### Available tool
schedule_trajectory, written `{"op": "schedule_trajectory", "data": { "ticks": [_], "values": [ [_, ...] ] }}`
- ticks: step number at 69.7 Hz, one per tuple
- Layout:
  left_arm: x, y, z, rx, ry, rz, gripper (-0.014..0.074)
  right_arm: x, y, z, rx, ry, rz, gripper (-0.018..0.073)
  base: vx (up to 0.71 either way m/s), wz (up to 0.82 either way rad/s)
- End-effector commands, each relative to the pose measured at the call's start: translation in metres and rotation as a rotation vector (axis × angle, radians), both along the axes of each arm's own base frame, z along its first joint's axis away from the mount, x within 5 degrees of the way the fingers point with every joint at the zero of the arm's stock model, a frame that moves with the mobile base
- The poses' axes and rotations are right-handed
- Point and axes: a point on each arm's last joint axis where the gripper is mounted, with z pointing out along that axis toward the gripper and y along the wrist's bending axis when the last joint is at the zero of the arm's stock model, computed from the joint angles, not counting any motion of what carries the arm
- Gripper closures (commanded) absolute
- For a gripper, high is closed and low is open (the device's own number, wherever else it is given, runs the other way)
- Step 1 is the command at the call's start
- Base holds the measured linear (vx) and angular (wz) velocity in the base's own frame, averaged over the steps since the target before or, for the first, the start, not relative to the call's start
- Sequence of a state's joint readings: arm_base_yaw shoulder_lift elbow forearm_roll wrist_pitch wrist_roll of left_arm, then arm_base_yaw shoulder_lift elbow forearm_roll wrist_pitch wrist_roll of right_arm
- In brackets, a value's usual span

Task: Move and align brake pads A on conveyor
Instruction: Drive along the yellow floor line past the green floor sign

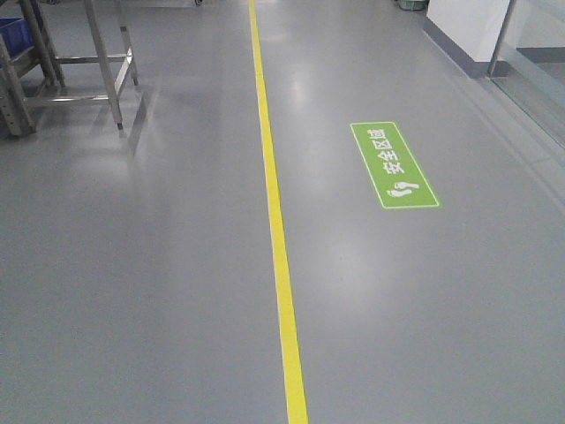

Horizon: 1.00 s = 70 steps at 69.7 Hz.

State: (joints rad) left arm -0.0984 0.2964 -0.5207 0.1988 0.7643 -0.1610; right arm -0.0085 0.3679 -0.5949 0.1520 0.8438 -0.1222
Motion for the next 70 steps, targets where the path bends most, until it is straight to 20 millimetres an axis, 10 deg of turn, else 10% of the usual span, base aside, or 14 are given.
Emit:
{"op": "schedule_trajectory", "data": {
  "ticks": [1,70],
  "values": [
    [0.0024,-0.0006,0.0129,0.002,-0.084,-0.009,0.0042,0.0029,-0.0006,0.0129,-0.005,-0.083,-0.005,-0.0019,0.67,0.00],
    [0.0024,-0.0006,0.0129,0.002,-0.084,-0.009,0.0042,0.0029,-0.0007,0.0128,-0.006,-0.082,-0.005,-0.0019,0.76,0.04]
  ]
}}
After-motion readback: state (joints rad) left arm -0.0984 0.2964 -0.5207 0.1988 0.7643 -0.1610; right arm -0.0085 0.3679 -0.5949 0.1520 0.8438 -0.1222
